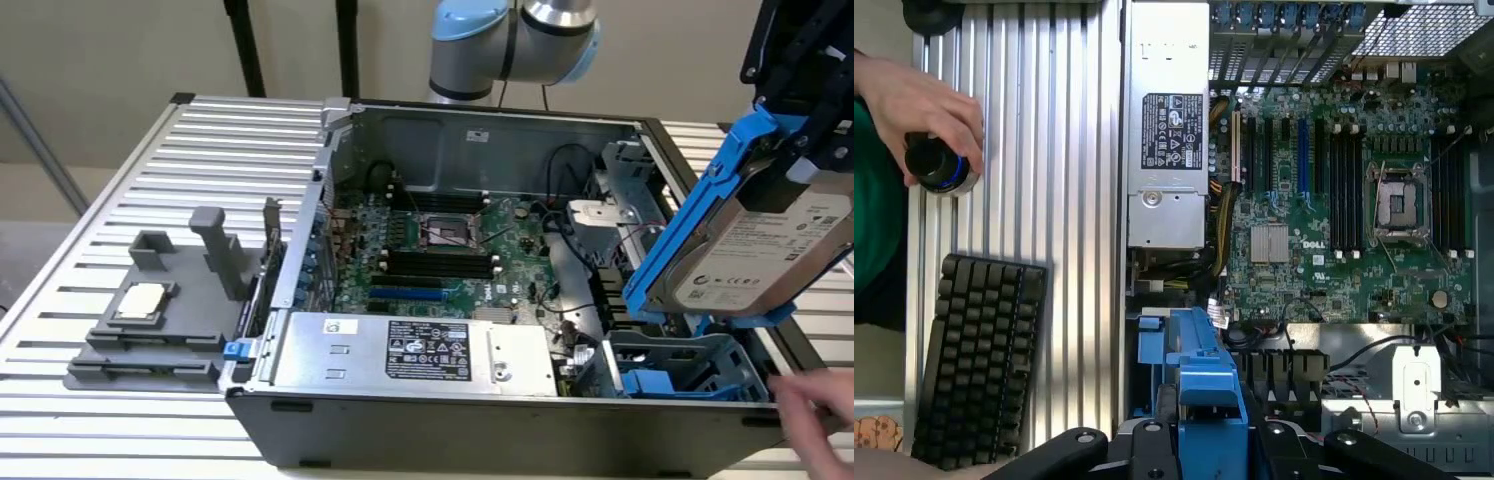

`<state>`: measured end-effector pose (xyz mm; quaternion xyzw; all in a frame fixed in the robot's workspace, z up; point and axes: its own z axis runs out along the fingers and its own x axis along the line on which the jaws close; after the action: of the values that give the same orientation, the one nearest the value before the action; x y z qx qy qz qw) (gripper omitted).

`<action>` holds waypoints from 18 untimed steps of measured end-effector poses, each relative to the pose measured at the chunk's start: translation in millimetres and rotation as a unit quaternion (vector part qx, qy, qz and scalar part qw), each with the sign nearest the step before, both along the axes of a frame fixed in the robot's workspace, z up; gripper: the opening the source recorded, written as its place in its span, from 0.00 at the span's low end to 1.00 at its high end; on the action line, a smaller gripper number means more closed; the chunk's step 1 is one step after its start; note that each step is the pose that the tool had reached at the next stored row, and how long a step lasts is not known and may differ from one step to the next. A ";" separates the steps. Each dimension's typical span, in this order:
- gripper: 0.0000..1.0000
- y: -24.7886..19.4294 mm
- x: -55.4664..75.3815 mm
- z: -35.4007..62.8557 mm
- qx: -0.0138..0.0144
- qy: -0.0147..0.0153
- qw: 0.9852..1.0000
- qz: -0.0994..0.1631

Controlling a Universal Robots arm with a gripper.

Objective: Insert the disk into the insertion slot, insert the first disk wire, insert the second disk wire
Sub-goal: 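Insert the disk into the insertion slot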

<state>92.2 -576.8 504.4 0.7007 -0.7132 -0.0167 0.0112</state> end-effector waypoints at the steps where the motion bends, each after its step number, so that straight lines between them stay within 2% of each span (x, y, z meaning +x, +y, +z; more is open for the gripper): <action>1: 0.32 0.0 0.0 0.0 0.000 0.000 1.000 0.000; 13: 0.32 0.0 0.7 -0.2 0.000 0.000 1.000 0.000; 18: 0.32 0.0 6.6 -5.2 0.001 0.000 1.000 0.004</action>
<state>98.9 -576.8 499.3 0.7035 -0.7104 -0.0177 0.0103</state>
